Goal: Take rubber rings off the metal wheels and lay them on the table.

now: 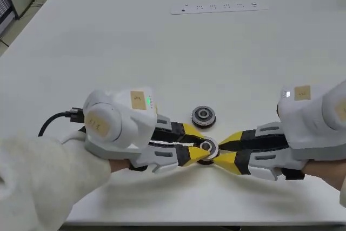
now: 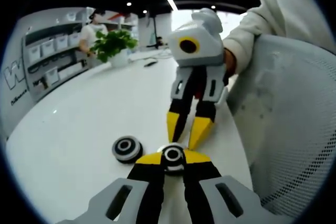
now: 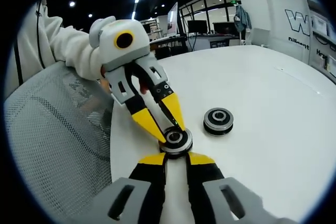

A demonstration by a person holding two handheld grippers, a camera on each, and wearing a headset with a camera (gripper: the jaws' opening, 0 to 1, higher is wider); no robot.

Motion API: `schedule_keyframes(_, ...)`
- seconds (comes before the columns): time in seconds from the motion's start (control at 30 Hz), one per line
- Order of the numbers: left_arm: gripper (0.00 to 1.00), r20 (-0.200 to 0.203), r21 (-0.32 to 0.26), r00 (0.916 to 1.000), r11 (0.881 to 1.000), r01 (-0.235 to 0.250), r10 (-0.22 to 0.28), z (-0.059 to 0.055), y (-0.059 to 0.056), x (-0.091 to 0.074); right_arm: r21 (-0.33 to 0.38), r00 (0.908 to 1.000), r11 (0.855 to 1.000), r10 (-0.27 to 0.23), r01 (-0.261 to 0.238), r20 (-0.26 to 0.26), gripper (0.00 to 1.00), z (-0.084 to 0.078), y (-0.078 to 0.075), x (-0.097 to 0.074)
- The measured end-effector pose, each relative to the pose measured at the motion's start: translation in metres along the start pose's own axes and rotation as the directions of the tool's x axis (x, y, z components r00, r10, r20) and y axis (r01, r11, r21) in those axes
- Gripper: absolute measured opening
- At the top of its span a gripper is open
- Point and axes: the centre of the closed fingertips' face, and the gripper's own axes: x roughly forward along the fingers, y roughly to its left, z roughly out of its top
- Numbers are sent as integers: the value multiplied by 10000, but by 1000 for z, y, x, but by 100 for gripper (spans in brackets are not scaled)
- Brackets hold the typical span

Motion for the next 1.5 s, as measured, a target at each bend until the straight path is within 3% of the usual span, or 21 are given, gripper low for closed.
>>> schedule_keyframes(0.37, 13, 8, -12, 10000, 10000, -63, 63, 0, 0, 0, -269, 9996, 9993, -280, 277, -98, 1, 1, -4, -2)
schedule_keyframes(0.47, 13, 5, -15, 10000, 10000, -69, 69, 0, 0, 0, -693, 9985, 9963, -527, 514, -177, 0, 1, -8, -3)
schedule_keyframes(0.67, 13, 16, -18, 10000, 10000, -73, 73, 0, 0, 0, -1070, 9987, 9934, -433, 403, -255, 0, 2, -6, -2)
schedule_keyframes(0.77, 13, 21, -19, 10000, 10000, -73, 73, 1, 0, 0, -805, 9986, 9959, -445, 420, -294, 0, 1, -6, -1)
schedule_keyframes(0.87, 13, 40, -29, 10000, 10000, -73, 73, 1, 0, 0, 257, 9989, 9987, -443, 447, -161, 0, 1, -7, -1)
schedule_keyframes(0.97, 13, 52, -35, 9999, 9999, -94, 94, 1, 0, 0, 1304, 9975, 9890, -711, 699, 47, 1, 1, -13, -2)
schedule_keyframes(1.0, 13, 55, -36, 9999, 10000, -91, 91, 1, 0, 0, 1013, 9965, 9916, -827, 809, 133, 0, 3, -16, -3)
schedule_keyframes(1.13, 13, 65, -35, 9999, 10000, -91, 91, 1, 0, 0, 1461, 9940, 9853, -972, 891, 497, 0, 10, -18, -4)
schedule_keyframes(1.2, 13, 78, -40, 9999, 10000, -89, 90, 2, 0, 0, 2211, 9983, 9737, -579, 551, 65, 0, 3, -12, -4)
schedule_keyframes(1.27, 13, 88, -50, 9999, 10000, -85, 85, 2, -1, 0, 1941, 9975, 9789, -685, 634, 194, 0, 4, -16, -4)
schedule_keyframes(1.33, 13, 92, -55, 9999, 9999, -85, 85, 2, 0, 0, 1794, 9974, 9811, -693, 720, -216, 0, -2, -15, -5)
schedule_keyframes(1.5, 13, 99, -52, 9999, 10000, -82, 83, 1, 0, 0, 1806, 9991, 9826, -415, 430, -117, 0, -1, -10, -6)
